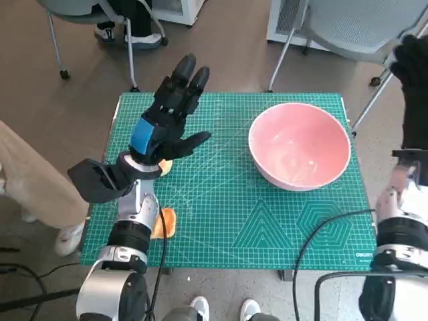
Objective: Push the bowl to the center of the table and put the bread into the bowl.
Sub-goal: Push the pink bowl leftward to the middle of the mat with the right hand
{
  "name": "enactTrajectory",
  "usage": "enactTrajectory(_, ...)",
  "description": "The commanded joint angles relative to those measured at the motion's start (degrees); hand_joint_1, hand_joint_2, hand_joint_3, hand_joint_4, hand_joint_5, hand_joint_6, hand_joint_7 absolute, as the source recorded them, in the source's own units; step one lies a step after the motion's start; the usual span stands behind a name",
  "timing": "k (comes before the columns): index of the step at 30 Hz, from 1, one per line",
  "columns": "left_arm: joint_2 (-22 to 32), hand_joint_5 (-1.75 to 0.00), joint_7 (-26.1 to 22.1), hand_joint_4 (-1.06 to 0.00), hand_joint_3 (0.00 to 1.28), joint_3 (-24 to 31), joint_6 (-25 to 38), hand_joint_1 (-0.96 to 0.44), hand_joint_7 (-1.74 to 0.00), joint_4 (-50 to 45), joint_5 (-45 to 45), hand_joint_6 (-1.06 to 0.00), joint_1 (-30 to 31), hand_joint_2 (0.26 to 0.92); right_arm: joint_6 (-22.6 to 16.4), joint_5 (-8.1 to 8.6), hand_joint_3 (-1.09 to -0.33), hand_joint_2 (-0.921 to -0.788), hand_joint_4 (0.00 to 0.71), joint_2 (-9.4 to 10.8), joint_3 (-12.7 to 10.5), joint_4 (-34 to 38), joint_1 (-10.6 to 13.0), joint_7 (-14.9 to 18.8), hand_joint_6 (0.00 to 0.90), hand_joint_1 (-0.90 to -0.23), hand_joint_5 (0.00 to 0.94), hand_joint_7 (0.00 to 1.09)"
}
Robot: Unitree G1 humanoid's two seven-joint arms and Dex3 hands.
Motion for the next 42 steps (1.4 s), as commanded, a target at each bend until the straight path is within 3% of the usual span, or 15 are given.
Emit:
enactTrajectory(1,0.35,0.00,0.30,-0.01,0.25,-0.11,-0.57,-0.37,0.00,0.21,0.61,-0.13,0.61,0.921,4.75,-0.40,-0.728,-0.921,0.231,-0.55,-1.00,3.08,-0.03,-1.55,0.186,-0.599,0.000,0.34)
enactTrajectory(7,0.50,0.00,0.60,-0.01,0.25,-0.13,-0.54,-0.37,0.00,0.03,0.70,-0.13,0.76,0.921,8.72,-1.62,-0.837,-0.921,0.213,-1.18,-1.02,4.41,0.37,-3.04,0.191,-0.548,0.000,0.29)
enactTrajectory(15,0.68,0.00,0.70,-0.01,0.25,-0.16,-0.61,-0.37,0.00,-0.18,0.70,-0.13,0.90,0.921,14.54,-2.85,-0.872,-0.921,0.195,-0.36,-1.11,5.94,2.20,-5.39,0.201,-0.541,0.000,0.23)
enactTrajectory(26,0.87,0.00,0.25,-0.01,0.26,0.09,-0.10,-0.38,0.00,-0.31,0.07,-0.13,1.23,0.921,20.77,-2.87,-0.774,-0.921,0.196,1.53,-3.20,6.50,4.16,-7.88,0.226,-0.584,0.002,0.18)
enactTrajectory(35,1.07,0.00,-0.42,-0.02,0.25,0.53,0.77,-0.38,0.00,-0.89,-0.66,-0.14,1.67,0.921,21.25,-2.93,-0.735,-0.921,0.192,2.50,-4.30,6.40,4.99,-8.76,0.253,-0.605,0.000,0.17)
enactTrajectory(42,1.00,0.00,-0.21,-0.02,0.25,0.63,1.10,-0.39,0.00,-1.14,-0.61,-0.14,1.84,0.921,21.36,-4.22,-0.710,-0.921,0.191,3.02,-3.95,6.43,4.93,-9.78,0.259,-0.613,0.002,0.15)
